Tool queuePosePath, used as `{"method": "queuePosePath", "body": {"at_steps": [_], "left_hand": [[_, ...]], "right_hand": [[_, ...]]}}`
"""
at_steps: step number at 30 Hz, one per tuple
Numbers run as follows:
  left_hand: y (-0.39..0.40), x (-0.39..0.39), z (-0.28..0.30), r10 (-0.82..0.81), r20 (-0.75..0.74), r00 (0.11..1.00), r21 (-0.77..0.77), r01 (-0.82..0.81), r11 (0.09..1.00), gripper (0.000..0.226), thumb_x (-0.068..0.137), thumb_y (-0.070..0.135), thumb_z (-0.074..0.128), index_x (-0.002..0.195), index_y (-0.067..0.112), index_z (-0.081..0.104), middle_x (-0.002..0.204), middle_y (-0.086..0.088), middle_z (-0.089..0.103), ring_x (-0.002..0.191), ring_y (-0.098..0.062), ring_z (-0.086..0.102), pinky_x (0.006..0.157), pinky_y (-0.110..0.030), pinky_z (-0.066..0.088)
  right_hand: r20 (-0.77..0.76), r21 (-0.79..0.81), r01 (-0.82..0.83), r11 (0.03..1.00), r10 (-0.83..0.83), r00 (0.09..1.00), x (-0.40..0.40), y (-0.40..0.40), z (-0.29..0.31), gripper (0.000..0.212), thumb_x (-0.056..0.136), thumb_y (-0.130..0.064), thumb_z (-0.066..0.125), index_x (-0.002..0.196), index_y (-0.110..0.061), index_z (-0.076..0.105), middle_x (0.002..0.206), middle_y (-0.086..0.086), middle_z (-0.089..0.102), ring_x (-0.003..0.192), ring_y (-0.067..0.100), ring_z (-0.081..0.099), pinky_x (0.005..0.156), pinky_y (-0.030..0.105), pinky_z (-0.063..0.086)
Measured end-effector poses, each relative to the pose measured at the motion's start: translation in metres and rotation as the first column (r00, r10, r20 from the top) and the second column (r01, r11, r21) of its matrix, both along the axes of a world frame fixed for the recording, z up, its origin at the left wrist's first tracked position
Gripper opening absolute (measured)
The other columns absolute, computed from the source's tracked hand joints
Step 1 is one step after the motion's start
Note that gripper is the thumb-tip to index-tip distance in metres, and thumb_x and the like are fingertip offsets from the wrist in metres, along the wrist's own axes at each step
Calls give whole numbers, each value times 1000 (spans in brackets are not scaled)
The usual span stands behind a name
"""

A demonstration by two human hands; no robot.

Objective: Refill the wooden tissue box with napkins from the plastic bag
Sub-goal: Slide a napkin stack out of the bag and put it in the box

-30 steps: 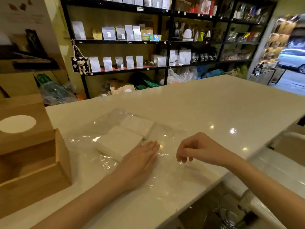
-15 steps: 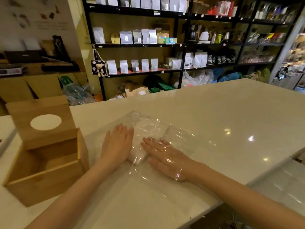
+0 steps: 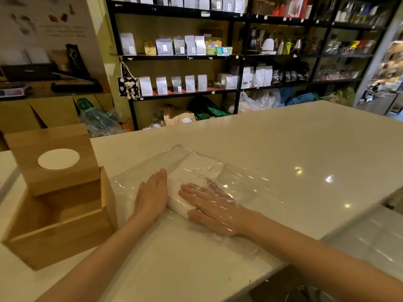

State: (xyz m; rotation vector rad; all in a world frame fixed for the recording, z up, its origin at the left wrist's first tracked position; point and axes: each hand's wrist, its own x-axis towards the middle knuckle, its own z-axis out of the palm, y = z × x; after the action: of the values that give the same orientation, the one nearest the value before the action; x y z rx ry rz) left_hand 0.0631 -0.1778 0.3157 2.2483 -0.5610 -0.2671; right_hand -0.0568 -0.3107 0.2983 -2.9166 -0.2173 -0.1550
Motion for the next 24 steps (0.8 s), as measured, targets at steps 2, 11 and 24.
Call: {"method": "queuePosePath", "body": {"at_steps": [2, 11, 24], "left_hand": [[0, -3, 2, -35, 21, 999, 35, 34, 999, 55, 97, 38, 12, 139, 14, 38, 147, -9, 40, 139, -24, 29, 116, -41, 14], [-3, 9, -19, -191, 235, 953, 355, 99, 930, 46, 96, 16, 22, 142, 9, 23, 151, -12, 26, 141, -26, 20, 114, -47, 13], [-6, 15, -25, -364, 387, 847, 615, 57, 787, 43, 93, 20, 16, 133, 19, 33, 140, -10, 35, 136, -27, 25, 107, -54, 23]], "right_hand": [[2, -13, 19, 1000, -19, 1000, -8, -1, -1, 59, 94, -49, 16, 147, -23, 13, 157, -5, 11, 142, 3, 3, 117, 39, -13], [-83, -31, 97, 995, -100, 992, -66, -7, 9, 63, 91, -53, 14, 147, -26, 10, 157, -2, 13, 144, 8, 6, 116, 36, -13], [36, -114, 169, 979, -166, 986, -163, -5, 5, 78, 81, -63, 45, 145, -29, 16, 154, -9, 22, 142, 2, 11, 118, 37, -5]]}}
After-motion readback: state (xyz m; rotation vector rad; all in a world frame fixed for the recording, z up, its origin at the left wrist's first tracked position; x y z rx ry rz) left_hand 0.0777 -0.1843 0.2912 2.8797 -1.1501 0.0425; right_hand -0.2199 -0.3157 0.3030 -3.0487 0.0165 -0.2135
